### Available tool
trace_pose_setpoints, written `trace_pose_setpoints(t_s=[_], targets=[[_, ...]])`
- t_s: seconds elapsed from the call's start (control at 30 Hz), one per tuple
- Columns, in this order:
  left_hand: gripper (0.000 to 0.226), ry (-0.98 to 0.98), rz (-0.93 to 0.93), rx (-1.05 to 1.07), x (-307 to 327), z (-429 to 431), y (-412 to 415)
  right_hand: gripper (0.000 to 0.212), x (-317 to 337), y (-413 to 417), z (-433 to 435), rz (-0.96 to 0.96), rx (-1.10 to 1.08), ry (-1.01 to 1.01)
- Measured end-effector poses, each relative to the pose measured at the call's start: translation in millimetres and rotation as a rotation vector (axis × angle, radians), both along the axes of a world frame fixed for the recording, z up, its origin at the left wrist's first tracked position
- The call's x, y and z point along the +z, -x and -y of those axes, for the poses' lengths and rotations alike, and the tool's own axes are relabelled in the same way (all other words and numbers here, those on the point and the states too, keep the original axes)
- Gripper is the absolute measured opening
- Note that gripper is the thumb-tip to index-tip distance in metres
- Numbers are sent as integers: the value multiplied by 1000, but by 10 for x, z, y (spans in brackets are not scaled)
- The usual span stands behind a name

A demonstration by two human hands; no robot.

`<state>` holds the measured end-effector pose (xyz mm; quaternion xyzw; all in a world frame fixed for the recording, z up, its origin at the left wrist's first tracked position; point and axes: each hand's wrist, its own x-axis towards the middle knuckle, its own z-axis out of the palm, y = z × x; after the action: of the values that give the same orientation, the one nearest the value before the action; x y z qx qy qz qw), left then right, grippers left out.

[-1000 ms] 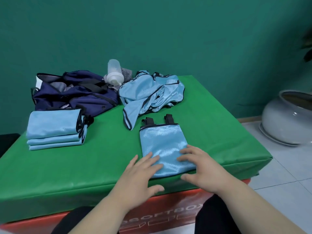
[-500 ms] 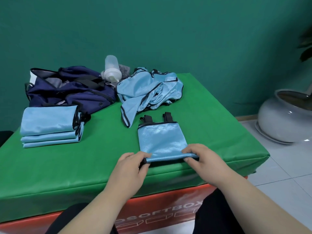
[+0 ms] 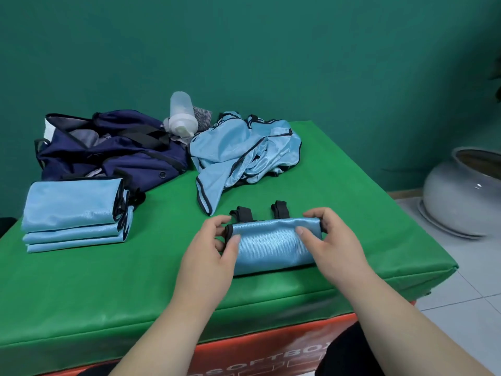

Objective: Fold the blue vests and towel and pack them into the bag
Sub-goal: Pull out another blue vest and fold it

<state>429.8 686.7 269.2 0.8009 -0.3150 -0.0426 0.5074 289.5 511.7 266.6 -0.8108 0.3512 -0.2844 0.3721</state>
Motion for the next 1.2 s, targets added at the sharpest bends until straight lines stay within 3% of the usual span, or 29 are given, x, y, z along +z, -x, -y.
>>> trace_pose_setpoints(t_s=[0.2,0.43,0.53,0.63,0.7,0.8,0.87,0.97,1.07,1.2], targets=[[27,-158,-10,50,-116,194,-280,27,-104,-298,156,-109,-29,14],[30,-399,221,45,-213,266,-484,37,-179,-443,237,-261,-76,169],[35,-353,302,71,-227,245,-536,42,-196,-461,254,-302,-91,177],[31,-234,547,-106,-191,271,-424,42,-212,-479,263,-310,-83,190],[36,-300,676,-294,-254,338,-336,41,-213,-480,269,-278,-97,209],[50,-530,678,-397,-378,404,-298,33,-173,-432,220,-114,-70,332],[59,-596,619,-427,-414,418,-315,37,-153,-416,133,-82,63,418],[70,-598,565,-456,-411,420,-326,54,-194,-434,-11,-347,321,455],[76,-626,543,-443,-380,365,-331,75,-234,-376,46,-570,346,469],[79,-693,521,-386,-358,238,-376,62,-159,-276,119,-656,279,372]])
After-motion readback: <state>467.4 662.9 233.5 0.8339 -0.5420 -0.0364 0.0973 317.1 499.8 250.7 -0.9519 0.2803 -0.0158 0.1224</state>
